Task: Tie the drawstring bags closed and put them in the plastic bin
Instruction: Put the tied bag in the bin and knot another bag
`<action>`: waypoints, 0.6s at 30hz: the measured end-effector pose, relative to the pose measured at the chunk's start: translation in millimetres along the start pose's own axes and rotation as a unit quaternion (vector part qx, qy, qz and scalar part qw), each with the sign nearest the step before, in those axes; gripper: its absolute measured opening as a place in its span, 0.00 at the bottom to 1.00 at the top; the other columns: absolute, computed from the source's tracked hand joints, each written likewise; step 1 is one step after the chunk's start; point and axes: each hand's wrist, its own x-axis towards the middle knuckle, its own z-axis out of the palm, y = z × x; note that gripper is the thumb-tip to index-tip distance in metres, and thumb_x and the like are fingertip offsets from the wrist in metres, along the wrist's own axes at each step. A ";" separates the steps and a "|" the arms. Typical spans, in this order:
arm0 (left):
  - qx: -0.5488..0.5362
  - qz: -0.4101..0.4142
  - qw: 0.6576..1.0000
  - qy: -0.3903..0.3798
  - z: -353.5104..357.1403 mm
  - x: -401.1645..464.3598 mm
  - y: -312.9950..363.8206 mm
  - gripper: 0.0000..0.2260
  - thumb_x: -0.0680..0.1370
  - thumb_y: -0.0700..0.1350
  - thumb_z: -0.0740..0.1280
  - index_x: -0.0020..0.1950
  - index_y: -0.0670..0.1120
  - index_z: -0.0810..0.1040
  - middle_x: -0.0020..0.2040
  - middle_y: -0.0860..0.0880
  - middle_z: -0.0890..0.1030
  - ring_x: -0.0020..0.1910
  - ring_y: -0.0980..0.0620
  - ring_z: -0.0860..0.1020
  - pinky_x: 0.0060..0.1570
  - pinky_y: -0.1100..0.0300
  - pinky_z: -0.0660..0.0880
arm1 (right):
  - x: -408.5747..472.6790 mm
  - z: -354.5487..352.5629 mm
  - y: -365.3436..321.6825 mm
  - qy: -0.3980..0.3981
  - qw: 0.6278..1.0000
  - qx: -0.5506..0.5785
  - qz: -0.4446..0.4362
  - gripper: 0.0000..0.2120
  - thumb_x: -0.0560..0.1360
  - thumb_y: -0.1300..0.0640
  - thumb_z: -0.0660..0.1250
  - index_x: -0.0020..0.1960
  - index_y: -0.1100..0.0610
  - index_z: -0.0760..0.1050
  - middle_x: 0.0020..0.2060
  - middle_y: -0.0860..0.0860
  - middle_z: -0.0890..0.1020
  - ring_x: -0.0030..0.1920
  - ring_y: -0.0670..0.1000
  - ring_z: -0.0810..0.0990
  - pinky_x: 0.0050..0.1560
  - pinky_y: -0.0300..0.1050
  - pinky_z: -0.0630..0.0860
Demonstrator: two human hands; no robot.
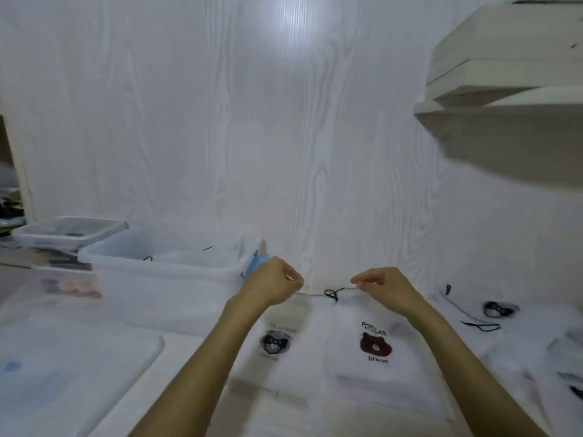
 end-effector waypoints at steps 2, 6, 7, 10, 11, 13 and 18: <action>0.071 -0.037 0.997 -0.010 23.9 13.6 -10.0 0.12 0.78 0.48 0.64 0.57 0.45 0.80 0.58 0.45 0.80 0.58 0.46 0.78 0.56 0.56 0.74 | 1.3 6.4 13.6 -0.016 1.000 -0.025 -0.008 0.07 0.77 0.59 0.65 0.51 0.53 0.82 0.49 0.47 0.81 0.51 0.45 0.77 0.51 0.35 0.66; 0.201 -0.104 0.972 -0.064 59.6 22.6 -22.4 0.28 0.78 0.61 0.59 0.71 0.44 0.65 0.70 0.44 0.68 0.68 0.44 0.67 0.62 0.53 0.66 | 14.1 26.7 29.3 -0.046 0.996 -0.077 -0.030 0.11 0.78 0.58 0.62 0.58 0.52 0.79 0.55 0.44 0.79 0.56 0.44 0.75 0.53 0.34 0.65; 0.223 -0.117 0.964 -0.086 66.9 24.3 -25.1 0.32 0.77 0.64 0.58 0.72 0.44 0.62 0.72 0.44 0.65 0.70 0.44 0.64 0.64 0.50 0.63 | 18.4 31.7 31.9 -0.049 0.995 -0.078 -0.032 0.12 0.78 0.59 0.61 0.59 0.52 0.78 0.57 0.45 0.79 0.58 0.45 0.75 0.53 0.34 0.65; 0.267 -0.107 0.944 -0.160 75.4 31.6 -29.8 0.36 0.75 0.66 0.60 0.75 0.47 0.57 0.75 0.45 0.58 0.73 0.42 0.58 0.69 0.46 0.58 | 30.1 48.0 36.7 -0.055 0.993 -0.092 -0.038 0.13 0.79 0.58 0.60 0.61 0.52 0.76 0.61 0.46 0.77 0.61 0.46 0.74 0.55 0.34 0.65; 0.267 -0.089 0.941 -0.187 70.5 33.4 -29.5 0.36 0.75 0.65 0.61 0.76 0.48 0.56 0.76 0.46 0.57 0.74 0.43 0.57 0.71 0.47 0.58 | 33.2 52.5 37.3 -0.053 0.993 -0.100 -0.044 0.13 0.79 0.58 0.59 0.62 0.52 0.76 0.62 0.47 0.77 0.60 0.47 0.74 0.56 0.34 0.66; 0.247 -0.056 0.936 -0.243 56.7 33.9 -26.1 0.35 0.73 0.61 0.67 0.76 0.54 0.57 0.77 0.51 0.57 0.74 0.47 0.59 0.71 0.52 0.59 | 38.7 63.4 39.1 -0.061 0.991 -0.108 -0.053 0.14 0.80 0.58 0.57 0.63 0.52 0.75 0.62 0.48 0.76 0.61 0.47 0.74 0.59 0.35 0.67; 0.255 0.040 0.912 -0.318 35.1 26.8 -13.6 0.26 0.71 0.42 0.74 0.67 0.58 0.73 0.70 0.50 0.65 0.69 0.52 0.66 0.63 0.62 0.65 | 40.4 82.0 39.1 -0.079 0.989 -0.116 -0.057 0.15 0.81 0.55 0.56 0.67 0.52 0.71 0.65 0.48 0.75 0.64 0.49 0.72 0.65 0.42 0.67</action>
